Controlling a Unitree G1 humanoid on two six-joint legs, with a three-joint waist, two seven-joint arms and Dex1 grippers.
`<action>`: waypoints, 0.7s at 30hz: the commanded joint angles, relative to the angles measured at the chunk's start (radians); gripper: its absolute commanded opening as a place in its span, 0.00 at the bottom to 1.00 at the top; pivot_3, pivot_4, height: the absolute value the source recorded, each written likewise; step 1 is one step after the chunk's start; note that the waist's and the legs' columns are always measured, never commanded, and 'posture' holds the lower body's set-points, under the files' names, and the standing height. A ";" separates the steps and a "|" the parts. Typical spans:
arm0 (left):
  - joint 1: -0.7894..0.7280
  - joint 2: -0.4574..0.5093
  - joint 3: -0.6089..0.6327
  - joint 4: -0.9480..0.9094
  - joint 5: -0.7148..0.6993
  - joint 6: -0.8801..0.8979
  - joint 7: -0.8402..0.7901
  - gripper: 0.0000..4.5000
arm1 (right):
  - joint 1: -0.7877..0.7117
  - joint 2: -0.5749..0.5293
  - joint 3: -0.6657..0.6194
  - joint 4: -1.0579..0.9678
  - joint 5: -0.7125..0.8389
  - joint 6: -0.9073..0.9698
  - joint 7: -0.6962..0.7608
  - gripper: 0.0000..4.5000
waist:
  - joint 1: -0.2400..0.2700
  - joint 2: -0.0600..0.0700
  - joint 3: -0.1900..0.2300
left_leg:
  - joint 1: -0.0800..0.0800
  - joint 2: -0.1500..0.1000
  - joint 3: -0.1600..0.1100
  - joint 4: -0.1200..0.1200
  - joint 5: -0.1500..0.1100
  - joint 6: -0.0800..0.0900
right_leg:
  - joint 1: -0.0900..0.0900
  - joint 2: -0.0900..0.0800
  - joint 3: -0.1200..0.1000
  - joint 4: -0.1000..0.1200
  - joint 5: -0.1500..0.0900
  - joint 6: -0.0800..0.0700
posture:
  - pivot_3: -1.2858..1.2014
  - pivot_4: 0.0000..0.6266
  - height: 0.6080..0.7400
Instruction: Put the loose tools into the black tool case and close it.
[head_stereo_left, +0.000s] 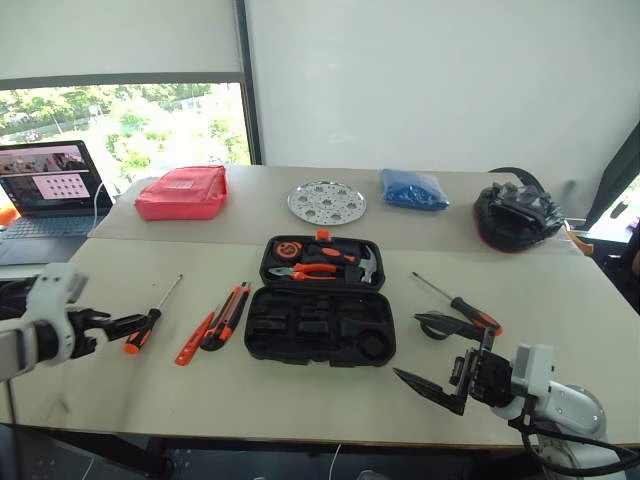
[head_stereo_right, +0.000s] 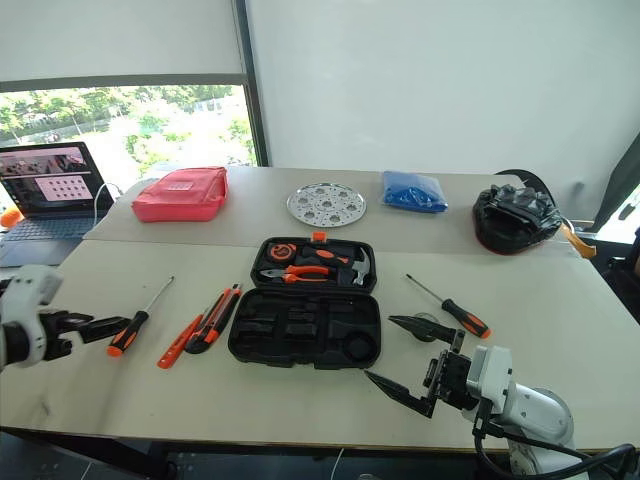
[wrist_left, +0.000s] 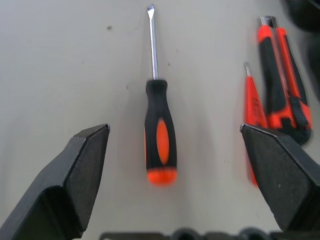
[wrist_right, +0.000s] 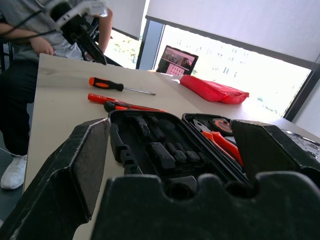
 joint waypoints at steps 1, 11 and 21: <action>-0.085 -0.010 -0.101 0.052 0.077 0.013 0.007 1.00 | -0.008 0.001 -0.007 -0.012 -0.001 -0.003 -0.010 0.99 | -0.004 0.000 0.000 | -0.001 0.000 0.000 -0.001 0.000 0.000 | -0.001 0.000 0.000 0.000 0.000 0.000 | 0.52 0.24 1.00; -0.131 -0.015 -0.179 0.111 0.169 0.023 -0.056 0.29 | 0.002 0.000 -0.029 0.004 -0.010 -0.018 -0.022 1.00 | 0.000 0.000 0.000 | -0.015 -0.002 -0.001 -0.001 0.001 -0.002 | -0.016 -0.001 0.000 0.003 0.000 0.000 | 0.52 0.24 1.00; -0.322 -0.150 -0.165 0.102 0.153 -0.645 -0.573 0.18 | 0.080 -0.029 -0.135 -0.006 -0.013 -0.032 -0.046 1.00 | 0.038 -0.003 0.001 | -0.016 -0.005 -0.001 0.006 0.003 -0.005 | -0.014 -0.004 -0.001 0.008 -0.001 0.001 | 0.52 0.24 1.00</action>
